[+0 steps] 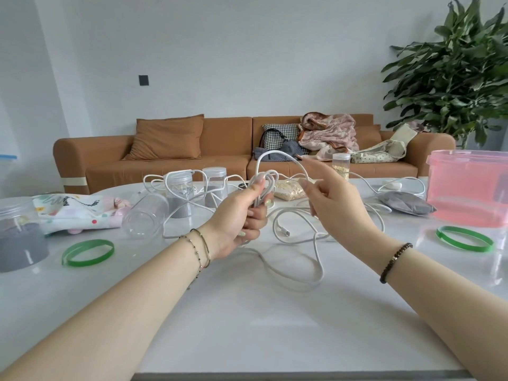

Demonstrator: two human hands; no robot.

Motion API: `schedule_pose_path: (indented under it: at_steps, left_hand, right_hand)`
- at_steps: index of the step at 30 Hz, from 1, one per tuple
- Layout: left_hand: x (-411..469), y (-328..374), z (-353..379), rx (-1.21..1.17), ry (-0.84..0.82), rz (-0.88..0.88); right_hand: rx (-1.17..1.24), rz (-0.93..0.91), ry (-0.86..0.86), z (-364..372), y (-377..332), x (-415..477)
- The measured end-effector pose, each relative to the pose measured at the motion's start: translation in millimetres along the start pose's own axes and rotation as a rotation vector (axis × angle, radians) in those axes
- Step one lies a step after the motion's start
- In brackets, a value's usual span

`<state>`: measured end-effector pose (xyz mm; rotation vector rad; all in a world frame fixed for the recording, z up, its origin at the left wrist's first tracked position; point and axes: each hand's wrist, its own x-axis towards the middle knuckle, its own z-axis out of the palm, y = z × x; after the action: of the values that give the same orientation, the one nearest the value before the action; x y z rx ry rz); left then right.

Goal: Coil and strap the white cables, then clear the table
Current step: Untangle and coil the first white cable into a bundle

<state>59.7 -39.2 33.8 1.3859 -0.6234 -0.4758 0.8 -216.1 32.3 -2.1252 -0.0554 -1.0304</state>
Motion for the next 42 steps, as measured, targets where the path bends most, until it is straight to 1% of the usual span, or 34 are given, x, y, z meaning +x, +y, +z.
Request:
schedule_pose_path:
  at_steps: [3,7,9,12,14,17,21,24,28,33,37,40,42]
  left_hand:
    - [0.0,0.8,1.6,0.032,0.043,0.034]
    - [3.4,-1.8,-0.4,0.091,0.075,0.064]
    - [2.4,-2.8,-1.0,0.147,0.033,0.052]
    - [-3.5,-3.6,2.5,0.219,-0.058,0.021]
    - [-5.0,-2.8,4.1,0.237,-0.079,0.030]
    - [-1.9,-2.8,3.6,0.225,-0.020,0.062]
    - [5.0,-2.5,-0.1,0.115,0.110,0.147]
    - [8.4,-2.2,-2.9,0.045,0.215,0.187]
    - [11.6,-5.7,-6.2,0.043,0.325,0.226]
    - [9.1,-7.1,-4.2,0.163,0.308,0.209]
    - [5.0,-5.1,1.3,0.236,0.304,0.223]
    - [4.7,-4.6,2.1,0.233,0.310,0.203]
    - [5.0,-5.3,1.2,0.217,0.264,0.212]
  right_hand:
    - [-0.023,0.007,-0.012,-1.0,-1.6,-1.0]
    - [0.134,0.069,-0.084,0.5,-2.5,-2.3]
    - [0.126,0.075,-0.077,1.4,-1.3,-1.2]
    - [0.033,0.049,-0.025,2.7,2.5,0.9]
    - [-0.020,0.015,0.014,1.6,5.2,3.6]
    - [-0.058,0.012,0.046,-2.3,7.1,5.7]
    - [-0.047,0.016,0.001,-2.6,1.9,3.5]
    - [-0.029,-0.016,-0.080,0.6,-1.7,-0.9]
    - [-0.014,0.021,-0.223,4.3,-2.8,-5.3]
    - [-0.050,-0.019,-0.273,4.0,-4.7,-7.7]
    - [-0.068,-0.035,-0.245,2.5,-3.5,-5.7]
    - [-0.086,-0.051,-0.258,2.3,-2.7,-6.4]
    - [-0.109,-0.067,-0.302,2.3,-3.5,-8.0]
